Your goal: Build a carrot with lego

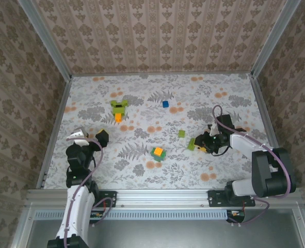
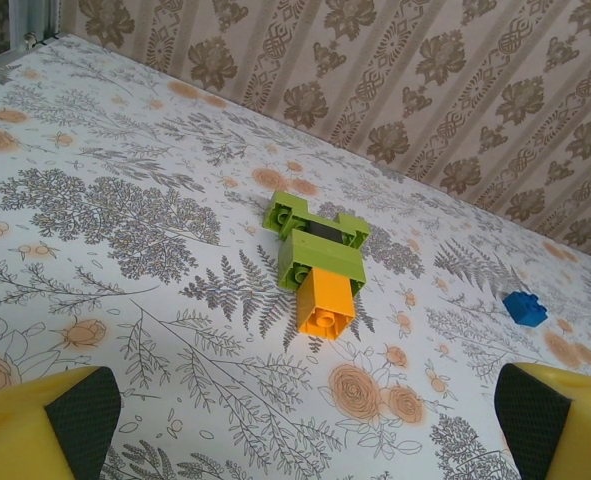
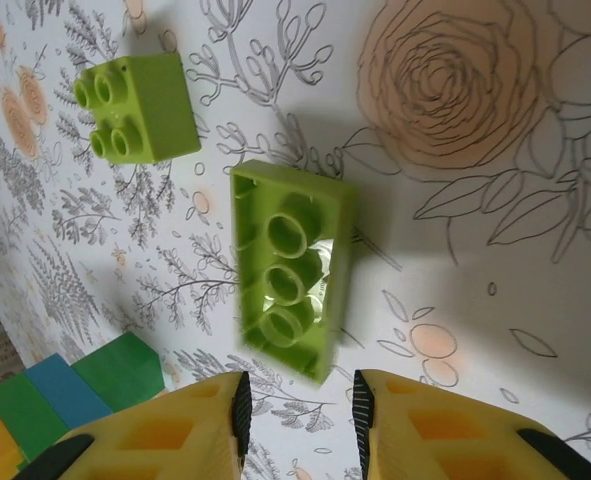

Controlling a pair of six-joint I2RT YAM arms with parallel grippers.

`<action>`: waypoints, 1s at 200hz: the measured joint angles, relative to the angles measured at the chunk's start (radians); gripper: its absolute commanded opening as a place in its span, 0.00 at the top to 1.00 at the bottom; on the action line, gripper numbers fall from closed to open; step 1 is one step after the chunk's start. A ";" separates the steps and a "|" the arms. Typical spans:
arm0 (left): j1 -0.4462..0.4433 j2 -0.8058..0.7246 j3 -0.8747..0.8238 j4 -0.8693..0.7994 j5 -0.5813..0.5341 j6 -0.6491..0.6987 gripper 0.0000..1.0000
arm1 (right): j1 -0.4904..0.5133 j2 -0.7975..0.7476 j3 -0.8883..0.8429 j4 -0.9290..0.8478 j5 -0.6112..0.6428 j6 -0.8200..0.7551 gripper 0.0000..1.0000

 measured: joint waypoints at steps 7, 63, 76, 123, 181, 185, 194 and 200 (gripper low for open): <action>-0.001 0.000 0.000 0.000 0.000 0.000 0.00 | -0.002 0.000 0.000 -0.002 0.005 0.000 0.64; -0.002 0.000 0.000 0.000 0.000 0.000 0.00 | 0.004 -0.094 0.007 -0.093 0.147 -0.034 0.58; -0.002 0.000 0.000 0.000 0.000 0.000 0.00 | 0.013 -0.119 0.010 -0.101 0.164 -0.034 0.56; -0.003 0.000 0.000 0.000 0.000 0.000 0.00 | 0.092 -0.079 0.012 -0.078 0.168 0.012 0.57; -0.007 0.000 0.000 0.000 0.000 0.000 0.00 | 0.178 -0.016 0.079 -0.055 0.189 0.059 0.59; -0.007 0.000 0.000 0.000 -0.001 0.000 0.00 | 0.178 -0.016 0.083 -0.051 0.190 0.060 0.59; -0.007 0.000 0.000 0.000 -0.001 0.000 0.00 | 0.178 -0.016 0.092 -0.044 0.192 0.064 0.59; -0.007 0.000 0.000 0.000 -0.001 0.000 0.00 | 0.178 -0.016 0.097 -0.039 0.193 0.067 0.60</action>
